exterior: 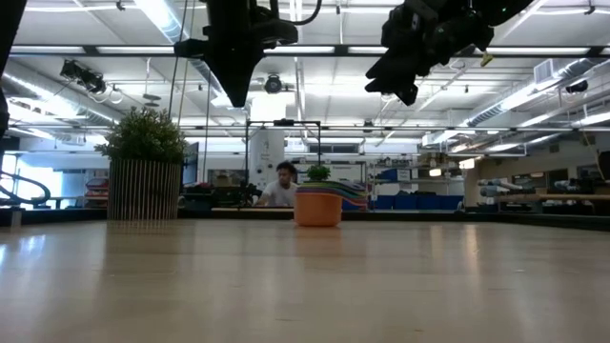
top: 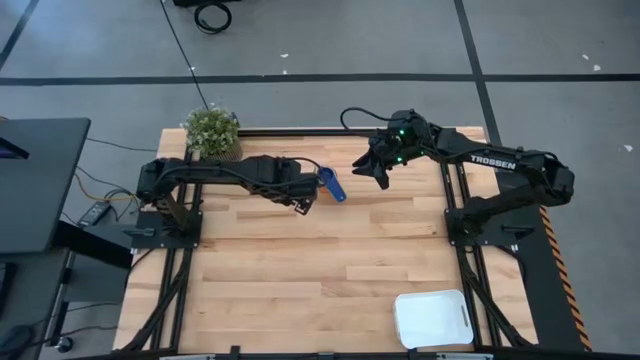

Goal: Nest measuring cups in basket
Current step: Put the stacked measuring cups into the white bin

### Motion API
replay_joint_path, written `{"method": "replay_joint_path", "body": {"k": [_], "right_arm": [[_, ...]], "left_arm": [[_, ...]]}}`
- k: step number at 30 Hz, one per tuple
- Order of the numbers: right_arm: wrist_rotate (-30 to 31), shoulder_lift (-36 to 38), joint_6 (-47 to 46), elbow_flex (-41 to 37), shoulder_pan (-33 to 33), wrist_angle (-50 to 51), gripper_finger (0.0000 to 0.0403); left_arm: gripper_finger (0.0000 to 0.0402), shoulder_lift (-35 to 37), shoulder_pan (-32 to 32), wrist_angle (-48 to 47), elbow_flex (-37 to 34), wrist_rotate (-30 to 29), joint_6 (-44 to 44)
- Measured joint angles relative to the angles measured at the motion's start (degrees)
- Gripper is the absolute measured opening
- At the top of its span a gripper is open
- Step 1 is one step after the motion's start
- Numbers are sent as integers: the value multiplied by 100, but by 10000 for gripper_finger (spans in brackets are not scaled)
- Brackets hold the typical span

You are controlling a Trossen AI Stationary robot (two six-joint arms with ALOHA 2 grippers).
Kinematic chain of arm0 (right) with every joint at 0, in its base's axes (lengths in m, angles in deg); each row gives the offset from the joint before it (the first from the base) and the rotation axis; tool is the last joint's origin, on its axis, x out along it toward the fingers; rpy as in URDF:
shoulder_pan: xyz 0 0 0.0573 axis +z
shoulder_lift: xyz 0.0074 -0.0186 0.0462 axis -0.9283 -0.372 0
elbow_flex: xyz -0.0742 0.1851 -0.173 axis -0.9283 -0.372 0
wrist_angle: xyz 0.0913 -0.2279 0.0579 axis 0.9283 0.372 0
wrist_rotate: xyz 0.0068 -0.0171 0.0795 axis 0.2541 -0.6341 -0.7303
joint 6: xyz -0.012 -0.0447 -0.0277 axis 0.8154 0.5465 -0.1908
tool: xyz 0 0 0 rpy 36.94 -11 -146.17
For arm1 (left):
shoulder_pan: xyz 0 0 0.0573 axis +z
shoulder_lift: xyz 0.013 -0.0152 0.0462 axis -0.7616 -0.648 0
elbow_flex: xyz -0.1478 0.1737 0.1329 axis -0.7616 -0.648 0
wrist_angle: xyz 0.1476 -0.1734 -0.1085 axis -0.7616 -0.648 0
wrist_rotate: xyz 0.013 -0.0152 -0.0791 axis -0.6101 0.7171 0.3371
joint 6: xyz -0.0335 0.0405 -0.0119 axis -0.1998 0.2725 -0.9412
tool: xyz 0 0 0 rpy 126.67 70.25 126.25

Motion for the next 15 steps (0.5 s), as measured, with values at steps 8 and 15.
{"method": "replay_joint_path", "body": {"k": [8, 15], "right_arm": [[20, 0, 174, 0, 74, 0, 137], [24, 0, 176, 0, 74, 0, 137]], "left_arm": [[21, 0, 65, 21, -1, 200, 108], [15, 0, 49, 25, 0, 270, 2]]}}
